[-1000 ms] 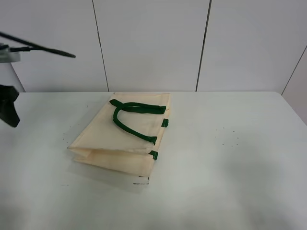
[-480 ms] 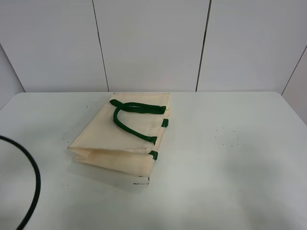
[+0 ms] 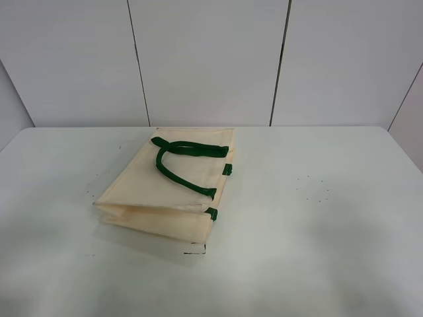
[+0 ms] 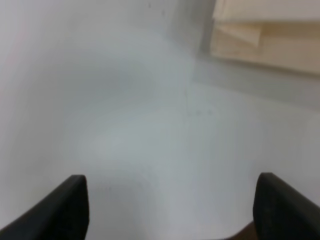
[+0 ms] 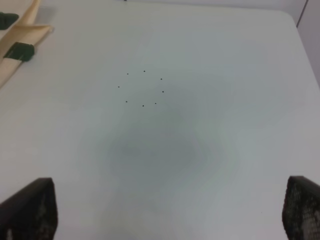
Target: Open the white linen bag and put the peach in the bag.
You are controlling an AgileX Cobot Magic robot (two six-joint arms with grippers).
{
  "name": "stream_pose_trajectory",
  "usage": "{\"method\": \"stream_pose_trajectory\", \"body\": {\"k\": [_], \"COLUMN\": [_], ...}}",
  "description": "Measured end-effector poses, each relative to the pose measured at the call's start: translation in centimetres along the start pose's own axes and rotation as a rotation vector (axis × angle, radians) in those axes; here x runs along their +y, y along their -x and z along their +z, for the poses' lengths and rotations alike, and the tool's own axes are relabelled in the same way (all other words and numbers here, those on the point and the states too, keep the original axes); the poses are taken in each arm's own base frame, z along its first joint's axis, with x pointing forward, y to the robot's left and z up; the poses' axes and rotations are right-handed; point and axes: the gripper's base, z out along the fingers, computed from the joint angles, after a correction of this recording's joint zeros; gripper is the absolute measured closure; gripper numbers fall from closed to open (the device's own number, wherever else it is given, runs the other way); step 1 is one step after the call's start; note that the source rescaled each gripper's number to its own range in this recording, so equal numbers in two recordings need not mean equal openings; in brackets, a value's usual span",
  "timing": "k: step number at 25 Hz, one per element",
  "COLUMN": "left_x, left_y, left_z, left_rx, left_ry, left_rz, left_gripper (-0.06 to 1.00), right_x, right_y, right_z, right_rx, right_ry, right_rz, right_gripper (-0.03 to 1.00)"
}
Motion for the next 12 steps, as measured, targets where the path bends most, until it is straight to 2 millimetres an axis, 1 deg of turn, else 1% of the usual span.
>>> {"method": "stream_pose_trajectory", "body": {"k": [6,12], "left_x": [-0.1,-0.1], "left_y": [-1.1,-1.1], "left_z": [-1.2,-1.3], "left_rx": [-0.112,-0.117], "left_ry": [0.005,0.005], "left_rz": [0.001,0.001], "left_gripper": [-0.06,-0.06], "right_x": [0.0,0.0], "right_y": [0.0,0.0], "right_z": [0.0,0.0], "right_rx": [0.0,0.0], "right_ry": [0.0,0.0], "right_rz": [0.0,0.0], "right_gripper": [-0.03,-0.03]}}
